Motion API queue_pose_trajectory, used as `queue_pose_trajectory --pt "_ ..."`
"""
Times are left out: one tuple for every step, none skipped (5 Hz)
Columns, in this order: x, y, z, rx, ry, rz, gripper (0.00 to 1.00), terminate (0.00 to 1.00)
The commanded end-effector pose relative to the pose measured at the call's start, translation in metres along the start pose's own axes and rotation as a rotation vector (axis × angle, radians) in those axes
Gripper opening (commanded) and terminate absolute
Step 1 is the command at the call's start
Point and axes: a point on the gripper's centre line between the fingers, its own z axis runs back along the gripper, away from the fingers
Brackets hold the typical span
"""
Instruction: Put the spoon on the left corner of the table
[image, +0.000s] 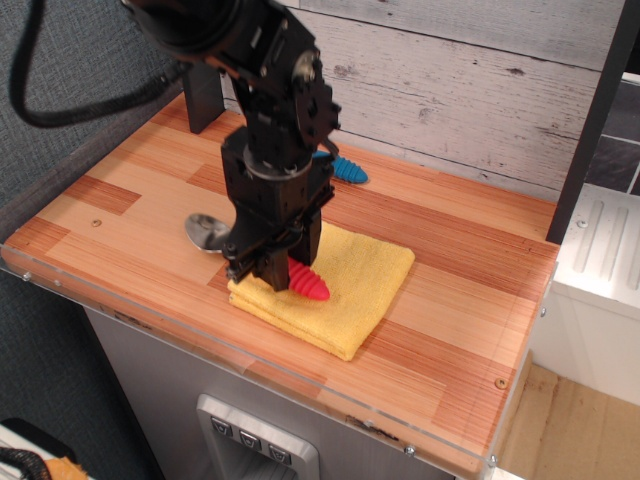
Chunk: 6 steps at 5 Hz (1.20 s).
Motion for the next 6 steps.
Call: queue_pose_trajectory --pt "0.015 -0.019 0.039 -0.119 -0.034 0.023 0.0 0.0" --pt "0.031 -0.019 0.047 -0.108 -0.042 0.129 0.0 0.0" --pt "0.045 -0.017 0.044 -0.081 -0.057 0.299 0.0 0.0" --pt "0.06 -0.013 0.039 -0.011 -0.155 0.527 0.0 0.0" --pt "0.075 -0.002 0.035 -0.05 -0.099 0.768 0.0 0.0" --pt "0.088 0.003 0.028 -0.057 -0.129 0.899 0.0 0.0"
